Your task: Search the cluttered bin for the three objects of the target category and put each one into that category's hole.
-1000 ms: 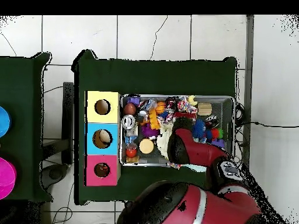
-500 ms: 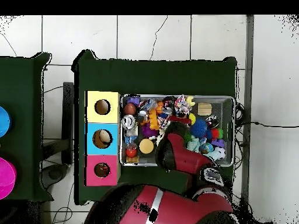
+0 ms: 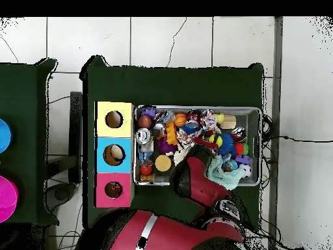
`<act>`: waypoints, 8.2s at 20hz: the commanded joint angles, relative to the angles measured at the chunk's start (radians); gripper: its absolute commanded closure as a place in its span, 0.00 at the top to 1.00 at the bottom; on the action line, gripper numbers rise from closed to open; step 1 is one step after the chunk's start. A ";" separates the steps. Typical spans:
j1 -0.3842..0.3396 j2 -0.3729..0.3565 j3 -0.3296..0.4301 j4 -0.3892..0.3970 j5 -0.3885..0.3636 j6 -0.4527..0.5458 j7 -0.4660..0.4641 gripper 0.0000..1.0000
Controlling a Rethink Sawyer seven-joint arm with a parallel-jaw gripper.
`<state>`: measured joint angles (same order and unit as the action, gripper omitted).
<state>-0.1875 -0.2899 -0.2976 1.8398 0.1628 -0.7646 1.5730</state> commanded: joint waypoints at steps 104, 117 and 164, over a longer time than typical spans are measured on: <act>-0.140 0.038 0.120 -0.340 -0.229 0.282 0.146 1.00; -0.148 0.064 0.128 -0.394 -0.239 0.297 0.147 1.00; -0.314 0.028 0.478 -0.170 -0.154 0.634 0.210 1.00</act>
<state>-0.4953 -0.2784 -0.0177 1.5715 0.0161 -0.3266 1.5748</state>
